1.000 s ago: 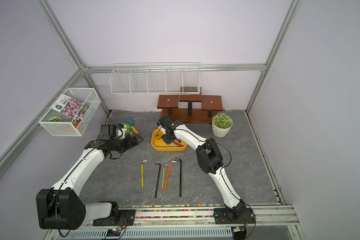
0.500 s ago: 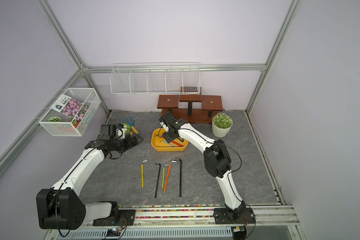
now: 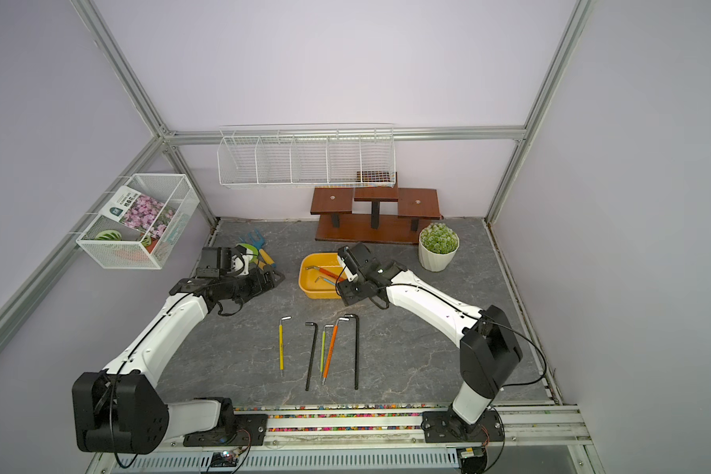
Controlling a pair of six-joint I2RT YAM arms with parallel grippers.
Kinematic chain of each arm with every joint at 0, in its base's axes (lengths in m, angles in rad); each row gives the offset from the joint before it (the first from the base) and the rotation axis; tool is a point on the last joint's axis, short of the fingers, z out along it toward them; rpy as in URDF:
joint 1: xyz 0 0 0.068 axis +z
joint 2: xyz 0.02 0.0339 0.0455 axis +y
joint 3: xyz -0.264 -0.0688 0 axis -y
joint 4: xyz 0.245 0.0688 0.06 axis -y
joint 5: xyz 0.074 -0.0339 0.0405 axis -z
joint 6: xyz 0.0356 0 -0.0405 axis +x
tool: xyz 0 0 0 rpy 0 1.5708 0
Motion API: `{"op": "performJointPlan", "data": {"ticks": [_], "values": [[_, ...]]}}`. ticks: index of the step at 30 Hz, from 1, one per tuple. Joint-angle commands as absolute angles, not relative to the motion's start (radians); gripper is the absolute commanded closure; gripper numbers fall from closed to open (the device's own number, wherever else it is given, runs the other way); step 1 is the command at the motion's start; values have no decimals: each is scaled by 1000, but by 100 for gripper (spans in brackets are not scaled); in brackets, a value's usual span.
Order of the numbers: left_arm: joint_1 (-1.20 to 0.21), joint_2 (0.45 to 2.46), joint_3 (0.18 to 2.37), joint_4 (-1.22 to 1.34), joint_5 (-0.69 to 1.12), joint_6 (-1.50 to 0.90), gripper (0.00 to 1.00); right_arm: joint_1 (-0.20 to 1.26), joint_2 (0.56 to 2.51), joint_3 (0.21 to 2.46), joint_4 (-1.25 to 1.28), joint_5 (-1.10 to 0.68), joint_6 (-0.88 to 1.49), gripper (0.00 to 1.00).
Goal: Put the hex key on the desktop into the storage box
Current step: Pick up the Allen key from the center of the board.
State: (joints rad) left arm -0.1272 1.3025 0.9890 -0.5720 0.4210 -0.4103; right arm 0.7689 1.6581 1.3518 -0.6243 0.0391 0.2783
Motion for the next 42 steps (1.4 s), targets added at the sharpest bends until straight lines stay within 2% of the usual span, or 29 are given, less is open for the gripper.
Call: {"op": "performJointPlan", "data": {"ticks": [1, 11, 25, 31, 42], "values": [[-163, 1299, 983, -612, 383, -384, 0, 820, 1598, 1279, -598, 88, 365, 36], [-181, 1246, 963, -622, 341, -377, 0, 896, 1564, 1093, -512, 117, 563, 37], [-181, 1230, 962, -630, 328, -379, 0, 968, 1778, 1170, -556, 186, 700, 41], [-179, 1224, 962, -634, 323, -379, 0, 968, 1747, 1115, -558, 230, 743, 41], [-178, 1224, 959, -635, 318, -377, 0, 968, 1768, 1050, -532, 197, 768, 43]]}}
